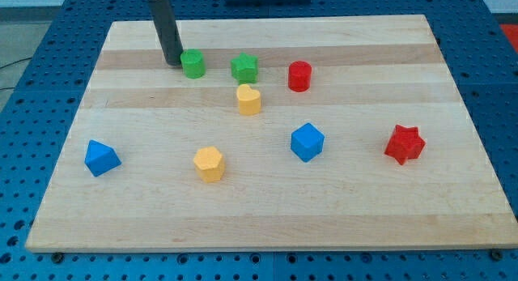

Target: Keep blue triangle below green circle

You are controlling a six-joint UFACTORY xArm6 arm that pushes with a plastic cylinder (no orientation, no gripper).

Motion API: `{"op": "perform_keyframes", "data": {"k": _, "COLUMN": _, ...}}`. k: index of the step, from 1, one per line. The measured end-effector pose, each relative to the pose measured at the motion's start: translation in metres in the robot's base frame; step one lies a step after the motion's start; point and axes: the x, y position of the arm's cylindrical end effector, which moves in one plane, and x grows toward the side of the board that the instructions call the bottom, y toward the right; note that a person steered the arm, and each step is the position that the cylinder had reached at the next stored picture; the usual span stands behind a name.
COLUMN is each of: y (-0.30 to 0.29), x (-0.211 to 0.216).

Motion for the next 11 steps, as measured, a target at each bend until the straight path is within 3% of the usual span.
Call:
{"op": "perform_keyframes", "data": {"k": 1, "y": -0.014, "x": -0.038}}
{"op": "perform_keyframes", "data": {"k": 3, "y": 0.024, "x": 0.024}}
{"op": "perform_keyframes", "data": {"k": 4, "y": 0.007, "x": 0.007}}
{"op": "perform_keyframes", "data": {"k": 5, "y": -0.075, "x": 0.002}}
{"op": "perform_keyframes", "data": {"k": 7, "y": -0.108, "x": 0.143}}
{"op": "perform_keyframes", "data": {"k": 8, "y": -0.128, "x": 0.181}}
{"op": "perform_keyframes", "data": {"k": 11, "y": -0.048, "x": 0.214}}
